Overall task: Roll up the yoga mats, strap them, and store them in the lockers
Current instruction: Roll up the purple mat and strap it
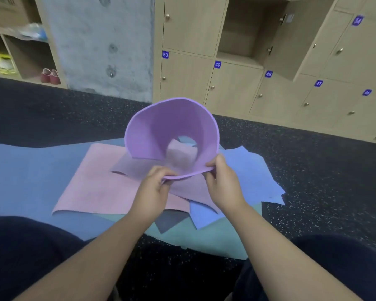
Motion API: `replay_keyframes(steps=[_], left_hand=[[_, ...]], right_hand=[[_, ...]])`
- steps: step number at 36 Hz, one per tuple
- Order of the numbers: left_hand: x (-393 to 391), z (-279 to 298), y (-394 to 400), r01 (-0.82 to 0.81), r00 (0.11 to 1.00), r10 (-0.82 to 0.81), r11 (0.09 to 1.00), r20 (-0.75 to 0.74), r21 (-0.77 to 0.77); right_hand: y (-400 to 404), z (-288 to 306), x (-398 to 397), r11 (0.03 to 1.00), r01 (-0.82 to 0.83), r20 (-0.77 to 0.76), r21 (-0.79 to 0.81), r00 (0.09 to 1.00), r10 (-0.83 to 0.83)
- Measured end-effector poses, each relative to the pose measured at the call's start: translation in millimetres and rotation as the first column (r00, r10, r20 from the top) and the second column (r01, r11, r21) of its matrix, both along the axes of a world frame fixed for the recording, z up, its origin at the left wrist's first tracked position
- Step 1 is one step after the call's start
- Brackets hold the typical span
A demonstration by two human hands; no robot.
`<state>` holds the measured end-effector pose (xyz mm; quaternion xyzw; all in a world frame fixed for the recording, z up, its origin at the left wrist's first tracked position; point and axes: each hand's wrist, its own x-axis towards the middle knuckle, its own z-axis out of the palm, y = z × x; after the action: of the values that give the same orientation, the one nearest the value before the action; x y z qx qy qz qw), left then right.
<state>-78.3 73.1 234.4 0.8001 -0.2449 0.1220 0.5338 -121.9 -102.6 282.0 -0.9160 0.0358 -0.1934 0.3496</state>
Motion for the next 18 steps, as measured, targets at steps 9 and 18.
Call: replay_keyframes(steps=[9,18], left_hand=[[23,1,26,-0.15,0.951,0.075,0.96,0.299,0.236],[34,-50,25,-0.141,0.973,0.024,0.851,0.231,0.506]], right_hand=[[14,-28,24,0.994,-0.089,-0.253,0.06,0.962,0.101],[32,-60,19,0.987,-0.121,-0.324,-0.109,0.943,0.08]])
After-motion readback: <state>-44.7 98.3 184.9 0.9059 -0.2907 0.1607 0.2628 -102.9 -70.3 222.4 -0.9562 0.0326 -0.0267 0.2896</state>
